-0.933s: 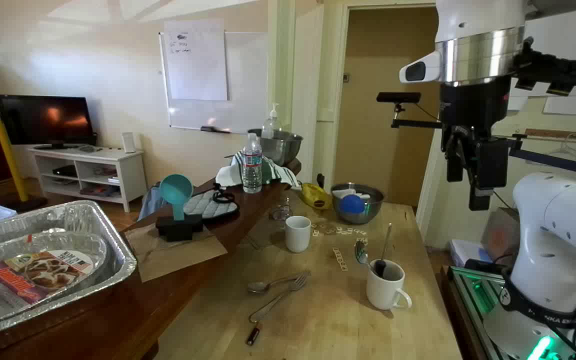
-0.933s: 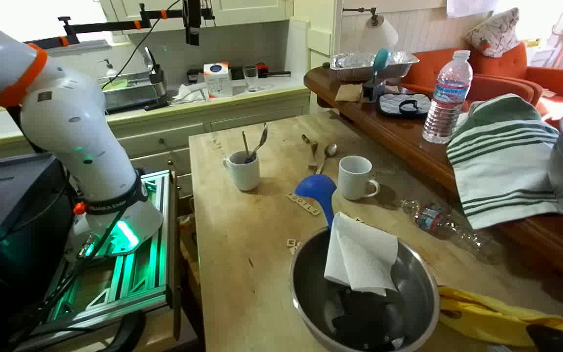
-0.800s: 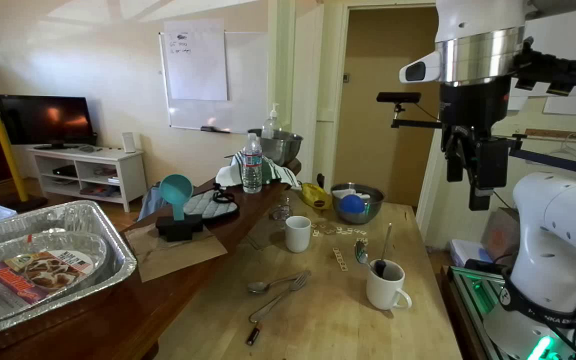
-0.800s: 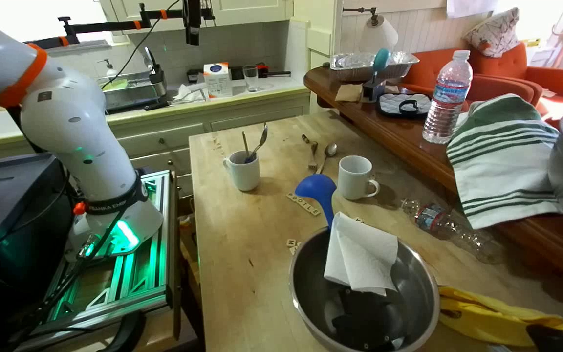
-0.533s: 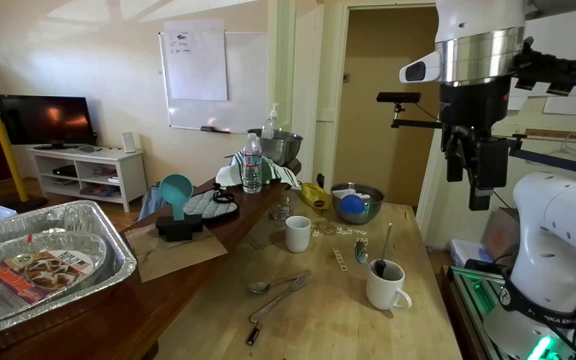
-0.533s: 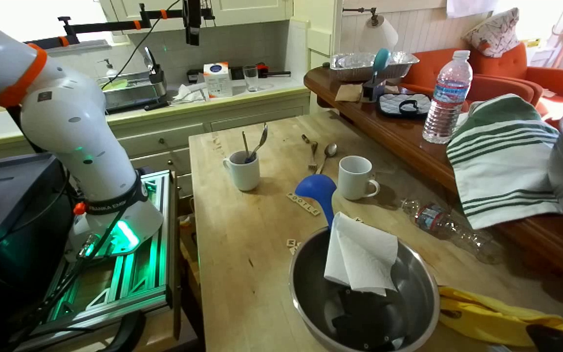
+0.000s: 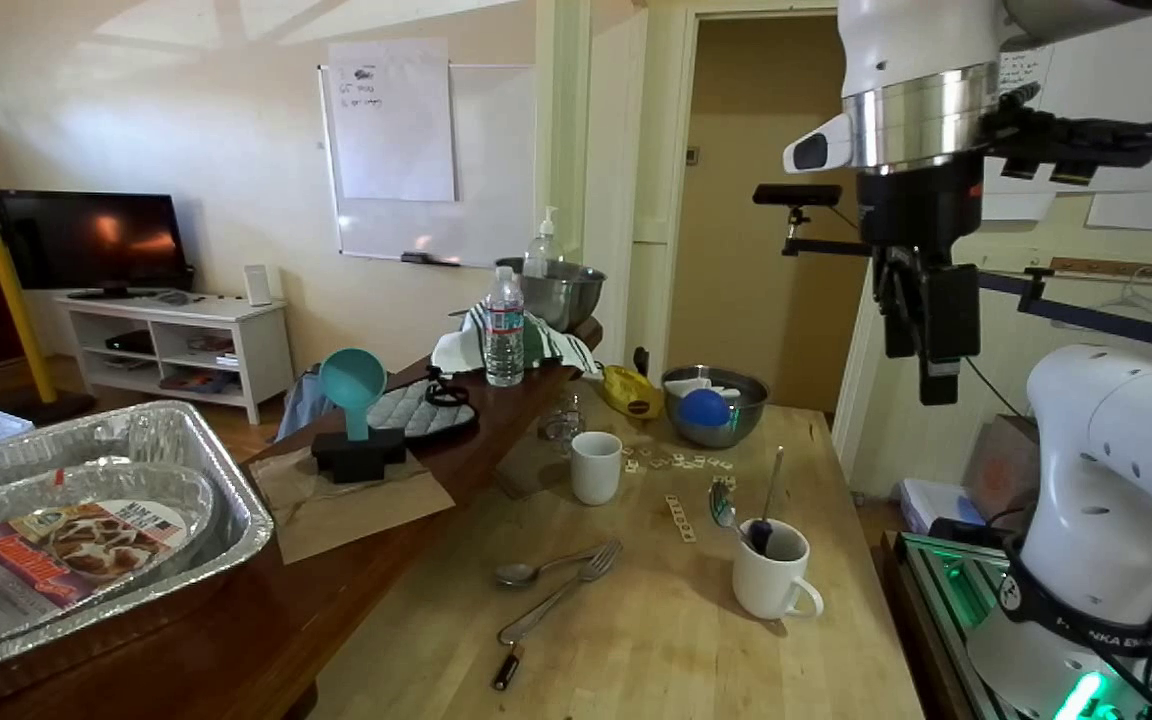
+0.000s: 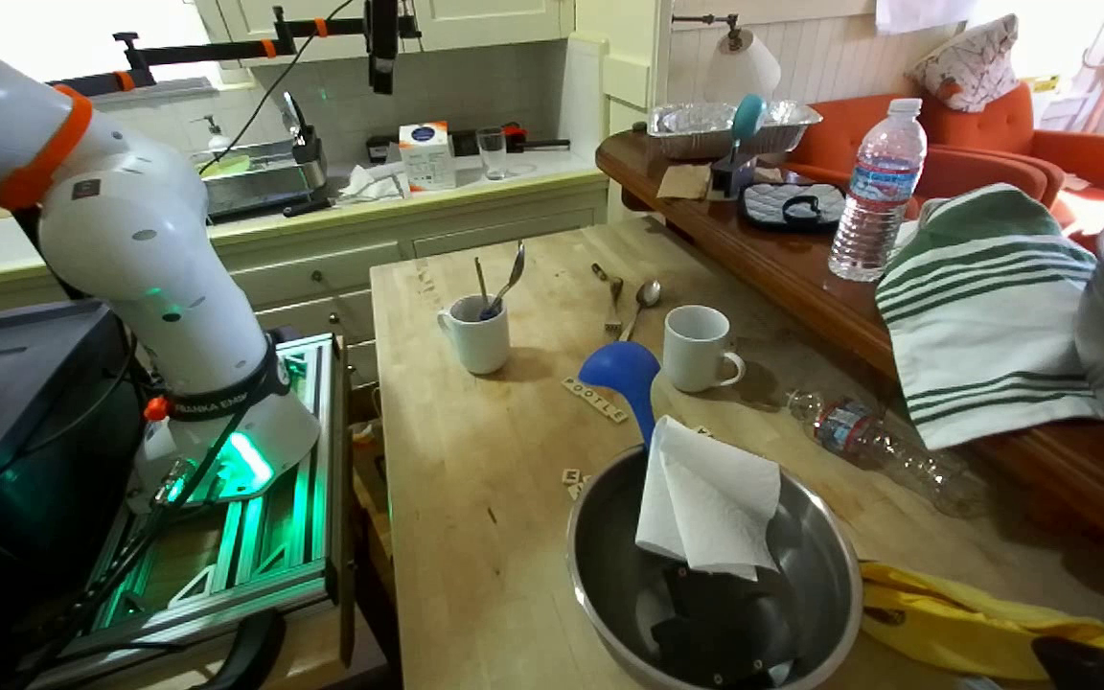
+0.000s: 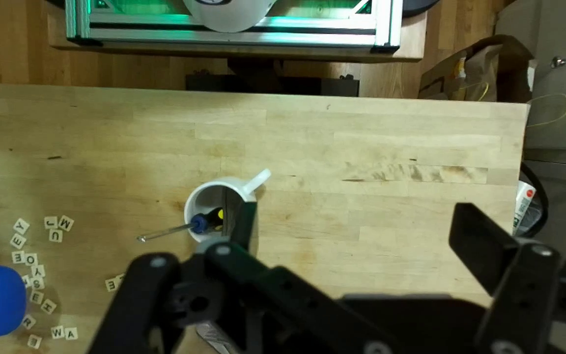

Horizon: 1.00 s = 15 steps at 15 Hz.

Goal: Move the screwdriver, which is in the cup, to the table

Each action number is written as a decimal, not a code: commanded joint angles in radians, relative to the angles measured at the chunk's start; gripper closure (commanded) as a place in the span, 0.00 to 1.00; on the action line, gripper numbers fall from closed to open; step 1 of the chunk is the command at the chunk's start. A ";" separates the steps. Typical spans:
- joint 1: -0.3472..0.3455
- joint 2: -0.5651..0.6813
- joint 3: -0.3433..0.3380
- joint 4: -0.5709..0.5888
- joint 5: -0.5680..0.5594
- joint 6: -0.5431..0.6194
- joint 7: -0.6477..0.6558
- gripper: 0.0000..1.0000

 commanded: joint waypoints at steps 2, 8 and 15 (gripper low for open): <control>-0.041 -0.046 -0.145 -0.075 0.043 -0.055 -0.133 0.00; -0.145 -0.041 -0.235 -0.183 -0.017 0.130 -0.213 0.00; -0.178 0.039 -0.279 -0.311 -0.061 0.331 -0.320 0.00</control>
